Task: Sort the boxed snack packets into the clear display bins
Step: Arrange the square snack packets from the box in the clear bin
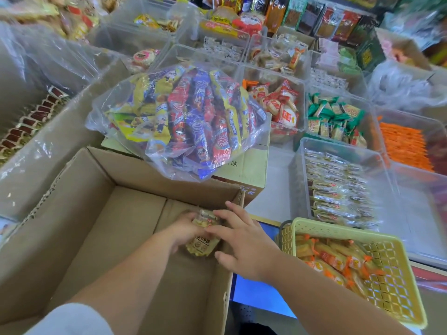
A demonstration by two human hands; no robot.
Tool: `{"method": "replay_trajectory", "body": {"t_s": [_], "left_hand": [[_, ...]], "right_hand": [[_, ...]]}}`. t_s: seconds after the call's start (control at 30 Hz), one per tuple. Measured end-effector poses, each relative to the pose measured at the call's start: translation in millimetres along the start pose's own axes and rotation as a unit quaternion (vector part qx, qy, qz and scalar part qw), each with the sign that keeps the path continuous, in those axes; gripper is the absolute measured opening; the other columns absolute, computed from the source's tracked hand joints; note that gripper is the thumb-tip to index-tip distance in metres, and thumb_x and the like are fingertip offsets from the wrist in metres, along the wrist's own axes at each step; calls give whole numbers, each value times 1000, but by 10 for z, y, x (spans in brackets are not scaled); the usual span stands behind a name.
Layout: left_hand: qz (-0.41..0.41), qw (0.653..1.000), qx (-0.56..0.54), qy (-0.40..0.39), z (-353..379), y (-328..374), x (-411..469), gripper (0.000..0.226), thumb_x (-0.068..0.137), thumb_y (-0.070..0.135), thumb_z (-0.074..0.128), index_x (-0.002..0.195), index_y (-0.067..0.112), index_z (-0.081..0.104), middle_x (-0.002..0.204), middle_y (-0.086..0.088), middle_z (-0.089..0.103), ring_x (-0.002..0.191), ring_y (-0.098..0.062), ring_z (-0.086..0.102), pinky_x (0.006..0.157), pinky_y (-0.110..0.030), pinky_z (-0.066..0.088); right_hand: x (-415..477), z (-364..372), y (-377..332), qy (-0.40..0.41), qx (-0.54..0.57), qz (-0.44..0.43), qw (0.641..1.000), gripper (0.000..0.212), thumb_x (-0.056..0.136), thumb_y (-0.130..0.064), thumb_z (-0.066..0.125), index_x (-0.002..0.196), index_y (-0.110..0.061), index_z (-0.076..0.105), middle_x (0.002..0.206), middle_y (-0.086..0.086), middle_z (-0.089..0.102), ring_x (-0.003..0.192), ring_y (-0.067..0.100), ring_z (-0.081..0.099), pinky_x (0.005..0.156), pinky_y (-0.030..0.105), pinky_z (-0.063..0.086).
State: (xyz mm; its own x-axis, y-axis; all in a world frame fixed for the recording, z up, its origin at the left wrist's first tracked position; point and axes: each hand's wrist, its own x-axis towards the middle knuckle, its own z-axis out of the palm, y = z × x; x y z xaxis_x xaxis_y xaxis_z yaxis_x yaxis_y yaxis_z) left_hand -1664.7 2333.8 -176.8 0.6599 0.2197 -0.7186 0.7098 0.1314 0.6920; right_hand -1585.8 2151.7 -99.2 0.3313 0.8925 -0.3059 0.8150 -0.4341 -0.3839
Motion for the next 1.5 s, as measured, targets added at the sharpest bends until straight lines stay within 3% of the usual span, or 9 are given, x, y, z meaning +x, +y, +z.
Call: {"method": "replay_trajectory", "body": {"t_s": [0.27, 0.53, 0.73, 0.93, 1.03, 1.1, 1.23, 1.4, 1.5], "left_hand": [[-11, 1000, 7, 16, 87, -56, -7, 42, 73, 12, 87, 112, 18, 72, 99, -9, 80, 93, -26, 77, 87, -41, 61], [7, 993, -63, 102, 119, -224, -244, 39, 77, 7, 85, 112, 14, 70, 77, -2, 79, 63, -14, 76, 47, -19, 51], [51, 949, -256, 178, 36, -139, -943, 47, 74, 6, 82, 119, 6, 68, 90, -19, 79, 64, -28, 75, 47, -29, 56], [183, 894, -387, 134, 393, 86, -1840, 48, 62, 9, 77, 110, 15, 79, 105, -19, 78, 84, -34, 78, 66, -47, 64], [217, 874, -427, 76, 865, 299, -2035, 43, 58, 11, 83, 100, 19, 83, 99, -19, 78, 80, -35, 77, 62, -49, 63], [226, 866, -445, 24, 1229, 454, -2004, 72, 39, 23, 101, 107, 14, 81, 101, -21, 77, 84, -37, 77, 67, -52, 63], [204, 844, -496, 10, 1878, 673, -1755, 89, 29, 29, 105, 112, 9, 79, 117, -26, 72, 105, -44, 69, 98, -69, 48], [171, 839, -517, 12, 2486, 943, -1484, 86, 37, 35, 103, 116, 10, 78, 125, -26, 63, 114, -38, 43, 81, -54, 35], [182, 830, -527, -4, 2680, 1089, -1363, 86, 44, 31, 102, 122, 9, 75, 131, -26, 66, 117, -46, 60, 105, -75, 36]], "right_hand": [[-27, -41, 21, -5, 12, -8, 1000, 59, 89, -45, 52, 147, -43, 42, 163, -11, 17, 152, 10, -14, 120, 54, 19], [-8, -39, 93, -5, 11, -28, 1000, 67, 90, -50, 52, 153, -43, 28, 164, -9, 16, 153, 12, -11, 120, 57, 19], [-89, -175, 90, -6, 102, -36, 994, 80, 96, -57, 53, 160, -35, 11, 166, -11, 16, 154, 8, -3, 122, 54, 19], [-518, -638, 226, 31, 383, -77, 920, 41, 103, -42, 50, 141, -54, 40, 148, -34, 37, 138, -12, 31, 109, 12, 31], [-862, -905, 439, 11, 449, -119, 885, 57, 100, -13, 53, 146, -45, 43, 144, -26, 47, 135, -2, 44, 107, 24, 42], [-1098, -1053, 622, 10, 461, -141, 876, 69, 91, 3, 50, 148, -36, 44, 144, -8, 53, 130, 11, 54, 104, 32, 46], [-1496, -1221, 1098, -6, 517, -119, 847, 73, 79, 2, 54, 145, -28, 48, 137, 13, 59, 114, 28, 66, 89, 37, 55], [-1798, -1230, 1685, 55, 418, -121, 898, 67, 80, -8, 81, 131, -42, 54, 154, -21, 31, 109, 12, 64, 90, 26, 55], [-1909, -1187, 2020, 94, 419, -116, 895, 64, 75, -26, 89, 125, -47, 56, 151, -30, 33, 113, 10, 62, 90, 22, 54]]}}
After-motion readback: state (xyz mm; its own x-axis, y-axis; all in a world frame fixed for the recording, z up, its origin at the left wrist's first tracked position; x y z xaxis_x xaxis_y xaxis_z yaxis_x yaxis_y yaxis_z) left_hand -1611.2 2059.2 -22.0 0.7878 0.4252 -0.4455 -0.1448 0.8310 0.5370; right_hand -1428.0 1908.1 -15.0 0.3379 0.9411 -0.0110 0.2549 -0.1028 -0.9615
